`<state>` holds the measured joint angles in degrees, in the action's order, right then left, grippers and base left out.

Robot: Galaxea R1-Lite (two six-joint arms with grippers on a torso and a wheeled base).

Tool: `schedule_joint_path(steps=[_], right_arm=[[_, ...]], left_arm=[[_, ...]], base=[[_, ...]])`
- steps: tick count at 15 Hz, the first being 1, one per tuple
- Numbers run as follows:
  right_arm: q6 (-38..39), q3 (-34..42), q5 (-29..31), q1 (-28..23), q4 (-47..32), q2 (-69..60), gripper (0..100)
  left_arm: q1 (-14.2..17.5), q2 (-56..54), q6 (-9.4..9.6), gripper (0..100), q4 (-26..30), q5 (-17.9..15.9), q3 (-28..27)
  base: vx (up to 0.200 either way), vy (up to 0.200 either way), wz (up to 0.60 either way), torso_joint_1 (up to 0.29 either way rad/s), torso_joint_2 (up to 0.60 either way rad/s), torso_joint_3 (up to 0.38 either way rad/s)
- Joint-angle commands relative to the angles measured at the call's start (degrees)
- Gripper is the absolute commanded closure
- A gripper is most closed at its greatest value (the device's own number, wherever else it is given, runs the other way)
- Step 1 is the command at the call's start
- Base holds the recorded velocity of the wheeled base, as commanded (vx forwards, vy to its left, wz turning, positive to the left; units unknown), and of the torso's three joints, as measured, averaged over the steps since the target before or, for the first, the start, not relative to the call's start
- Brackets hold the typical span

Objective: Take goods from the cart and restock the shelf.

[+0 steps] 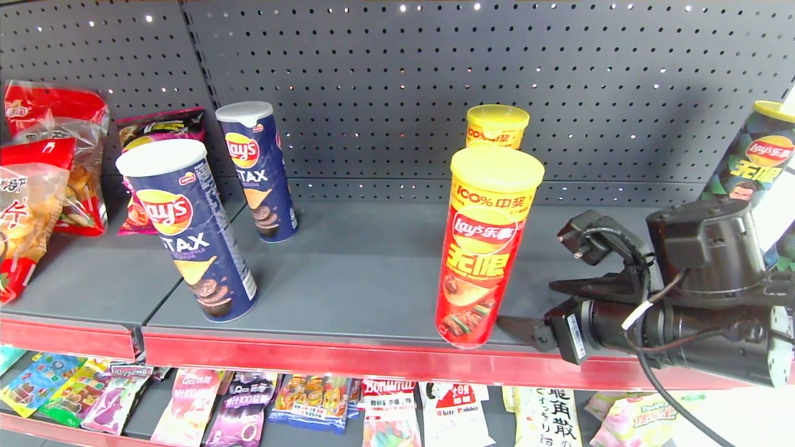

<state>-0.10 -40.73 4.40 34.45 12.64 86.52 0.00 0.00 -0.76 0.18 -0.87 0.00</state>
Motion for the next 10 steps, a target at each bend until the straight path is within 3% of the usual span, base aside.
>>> schedule_joint_path(steps=[1,5,7,10], right_arm=[[0.19,1.97,0.7,-0.88,-0.07,-3.99,0],[-0.61,10.23,0.96,-5.71,-0.16,-18.49,0],[-5.18,17.61,-0.45,-9.84,-0.16,-28.33,0],[-7.99,28.51,-13.72,-20.3,-0.6,-46.17,0]], left_arm=[[0.0,0.0,-0.04,0,-0.01,-0.01,0.0],[0.0,0.0,-0.04,0,-0.01,-0.01,0.0],[0.0,0.0,-0.04,0,-0.01,-0.01,0.0],[0.0,0.0,-0.04,0,-0.01,-0.01,0.0]], base=[[0.0,0.0,0.0,0.0,0.0,0.0],[0.0,0.0,0.0,0.0,0.0,0.0],[0.0,0.0,0.0,0.0,0.0,0.0],[0.0,0.0,0.0,0.0,0.0,0.0]])
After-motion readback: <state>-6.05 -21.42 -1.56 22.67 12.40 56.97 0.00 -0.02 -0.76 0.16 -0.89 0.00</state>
